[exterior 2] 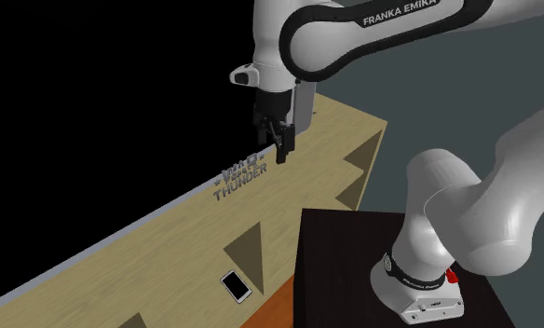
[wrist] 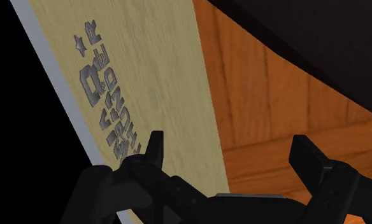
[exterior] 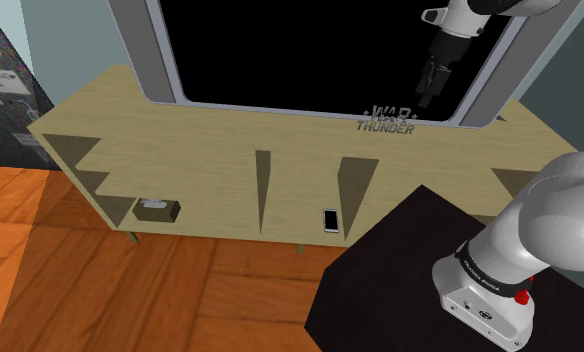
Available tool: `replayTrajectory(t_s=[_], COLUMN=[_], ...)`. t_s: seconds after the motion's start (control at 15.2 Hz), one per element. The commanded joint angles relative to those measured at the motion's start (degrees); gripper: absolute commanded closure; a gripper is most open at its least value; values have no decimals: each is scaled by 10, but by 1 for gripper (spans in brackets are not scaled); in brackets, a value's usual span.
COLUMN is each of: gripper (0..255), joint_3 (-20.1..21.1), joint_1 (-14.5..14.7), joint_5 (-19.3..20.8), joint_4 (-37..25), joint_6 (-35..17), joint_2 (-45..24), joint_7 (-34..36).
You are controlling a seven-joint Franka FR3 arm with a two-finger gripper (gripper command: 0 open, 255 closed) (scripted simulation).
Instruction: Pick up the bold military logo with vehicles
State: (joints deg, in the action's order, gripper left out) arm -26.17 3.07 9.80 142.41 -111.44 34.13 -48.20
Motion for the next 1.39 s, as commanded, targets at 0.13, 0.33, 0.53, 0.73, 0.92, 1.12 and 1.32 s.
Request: replayTrajectory(t_s=[0.13, 0.33, 0.53, 0.73, 0.92, 1.12, 1.32], gripper=[0, 0, 0, 0, 0, 0, 255], joint_3=[-69, -122, -173, -187, -195, -205, -206], joint_1=[29, 60, 93, 102, 108, 117, 123], joint_5=[-9, -41, -101, -132, -150, -167, -176], joint_4=[-21, -52, -91, -95, -85, -77, -80], joint_6=[-71, -114, -147, -169, -192, -211, -214], joint_2=[-82, -152, -235, -270, -288, -305, -314], joint_7=[-110, -200, -305, -344, -359, -374, -375])
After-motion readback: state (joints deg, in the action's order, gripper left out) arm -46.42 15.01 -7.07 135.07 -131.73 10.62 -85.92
